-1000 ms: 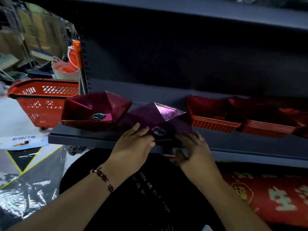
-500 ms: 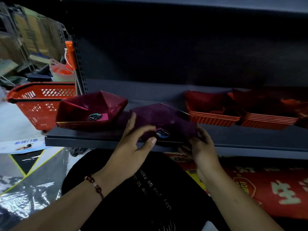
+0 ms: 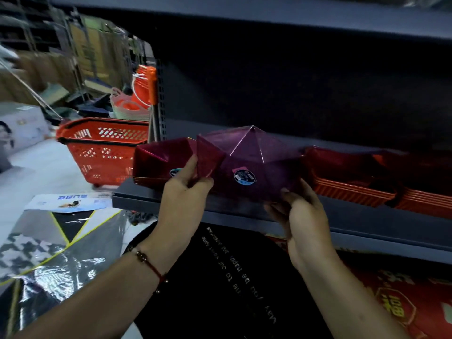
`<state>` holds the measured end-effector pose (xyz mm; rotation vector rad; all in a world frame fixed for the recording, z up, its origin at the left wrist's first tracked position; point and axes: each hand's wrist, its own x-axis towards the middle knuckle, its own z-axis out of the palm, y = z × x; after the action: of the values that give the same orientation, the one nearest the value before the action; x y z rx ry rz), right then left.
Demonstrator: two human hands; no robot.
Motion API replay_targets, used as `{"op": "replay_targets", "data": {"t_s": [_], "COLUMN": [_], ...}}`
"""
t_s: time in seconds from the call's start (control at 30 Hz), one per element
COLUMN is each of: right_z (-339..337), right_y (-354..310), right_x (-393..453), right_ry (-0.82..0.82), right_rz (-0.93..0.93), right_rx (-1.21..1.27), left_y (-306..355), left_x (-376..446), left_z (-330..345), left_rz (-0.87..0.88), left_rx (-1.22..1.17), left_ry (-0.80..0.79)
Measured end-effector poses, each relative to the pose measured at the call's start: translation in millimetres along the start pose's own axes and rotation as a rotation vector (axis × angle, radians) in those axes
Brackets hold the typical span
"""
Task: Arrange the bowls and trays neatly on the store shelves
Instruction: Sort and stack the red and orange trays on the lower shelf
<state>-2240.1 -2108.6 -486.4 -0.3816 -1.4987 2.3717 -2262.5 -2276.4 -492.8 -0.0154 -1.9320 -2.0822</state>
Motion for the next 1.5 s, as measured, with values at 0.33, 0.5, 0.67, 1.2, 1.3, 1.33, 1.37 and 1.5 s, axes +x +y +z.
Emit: {"op": "replay_targets", "data": {"t_s": [0.33, 0.5, 0.67, 1.2, 1.3, 1.33, 1.37, 1.5], "right_z": [114.3, 129.9, 123.7, -9.7, -64.5, -79.7, -94.0, -142.3], "right_y": [47.9, 76.6, 91.3, -10.7, -28.7, -35.8, -42.7, -65.8], "right_x": [41.9, 61.2, 56.2, 36.3, 41.5, 45.7, 51.1, 78.0], "right_ry": [-0.29, -0.239, -0.23, -0.41, -0.169, -0.092, -0.034, 0.095], "right_rz": [-0.157, -0.207, -0.134, -0.493, -0.623, -0.618, -0.616, -0.662], "right_rx": [-0.479, -0.682, -0.606, -1.546, -1.527, -1.532, -1.531, -1.454], "left_y": [-17.2, -39.9, -49.3, 7.8, 3.3, 2.6, 1.6, -12.2], "left_x": [67.4, 79.2, 83.8, 6.7, -10.7, -15.7, -19.4, -17.9], "left_z": [-91.6, -96.7, -97.4, -9.4, 39.2, 55.8, 72.0, 123.6], "left_rz": [0.113, 0.01, -0.087, 0.467, 0.538, 0.525, 0.511, 0.511], "left_rx": [0.1, 0.209, 0.358, 1.18, 1.197, 1.192, 1.182, 1.116], "left_ry": [0.255, 0.209, 0.207, -0.255, -0.316, -0.352, -0.394, -0.464]}}
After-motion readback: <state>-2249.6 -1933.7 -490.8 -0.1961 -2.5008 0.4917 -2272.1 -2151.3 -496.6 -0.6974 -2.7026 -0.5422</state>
